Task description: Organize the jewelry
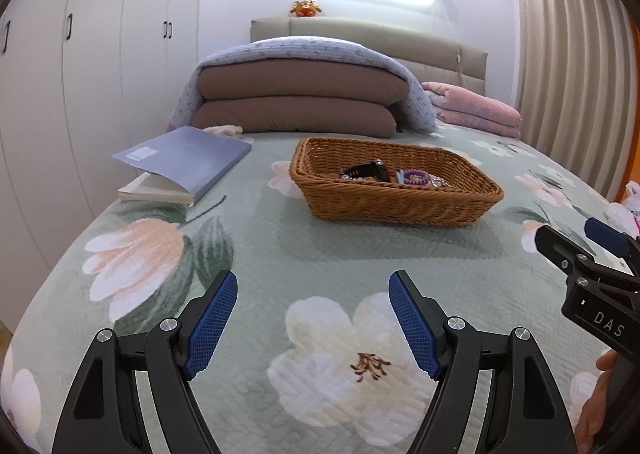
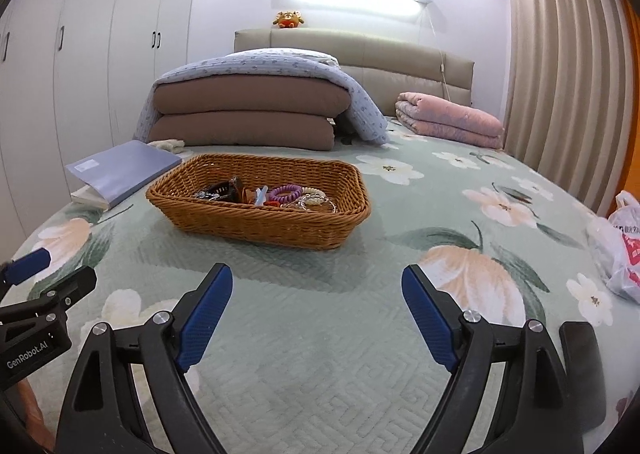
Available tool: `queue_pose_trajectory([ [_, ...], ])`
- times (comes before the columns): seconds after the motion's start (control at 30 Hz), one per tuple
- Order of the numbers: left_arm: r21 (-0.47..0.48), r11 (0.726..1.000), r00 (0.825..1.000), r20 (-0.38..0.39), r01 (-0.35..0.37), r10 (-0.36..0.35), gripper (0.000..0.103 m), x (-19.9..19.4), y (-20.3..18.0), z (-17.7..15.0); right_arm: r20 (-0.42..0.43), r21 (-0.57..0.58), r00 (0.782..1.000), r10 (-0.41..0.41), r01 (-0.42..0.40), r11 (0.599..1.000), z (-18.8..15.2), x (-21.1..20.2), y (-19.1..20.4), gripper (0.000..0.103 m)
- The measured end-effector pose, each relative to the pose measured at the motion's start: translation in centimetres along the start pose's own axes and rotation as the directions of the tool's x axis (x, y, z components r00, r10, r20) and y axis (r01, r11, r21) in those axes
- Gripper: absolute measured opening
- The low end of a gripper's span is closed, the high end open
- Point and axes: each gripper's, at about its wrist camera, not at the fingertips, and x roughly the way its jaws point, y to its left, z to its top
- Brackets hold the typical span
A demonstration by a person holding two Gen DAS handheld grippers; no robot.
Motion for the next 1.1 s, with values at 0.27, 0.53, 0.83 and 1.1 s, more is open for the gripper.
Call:
queue_pose_trajectory([
  [0.27, -0.028, 1.0, 1.0, -0.005, 0.007, -0.007, 0.079, 0.02, 0.5, 0.06, -0.026, 0.031, 1.0, 0.017, -0.016, 0.999, -0.03, 0.56, -0.73, 0.088],
  [0.53, -0.001, 1.0, 1.0, -0.004, 0.014, -0.014, 0.079, -0.06, -0.06, -0.07, -0.019, 0.008, 1.0, 0.011, -0.011, 1.0, -0.12, 0.48, -0.32, 0.088],
  [0.83, 0.011, 1.0, 1.0, -0.001, 0.008, -0.008, 0.079, -0.07, -0.24, -0.09, -0.024, 0.011, 1.0, 0.013, -0.012, 1.0, -0.11, 0.45, -0.25, 0.088],
  [1.1, 0.013, 1.0, 1.0, -0.008, 0.005, -0.005, 0.079, 0.18, -0.23, -0.24, -0.027, 0.012, 0.999, 0.023, -0.023, 1.0, -0.08, 0.55, -0.26, 0.088],
])
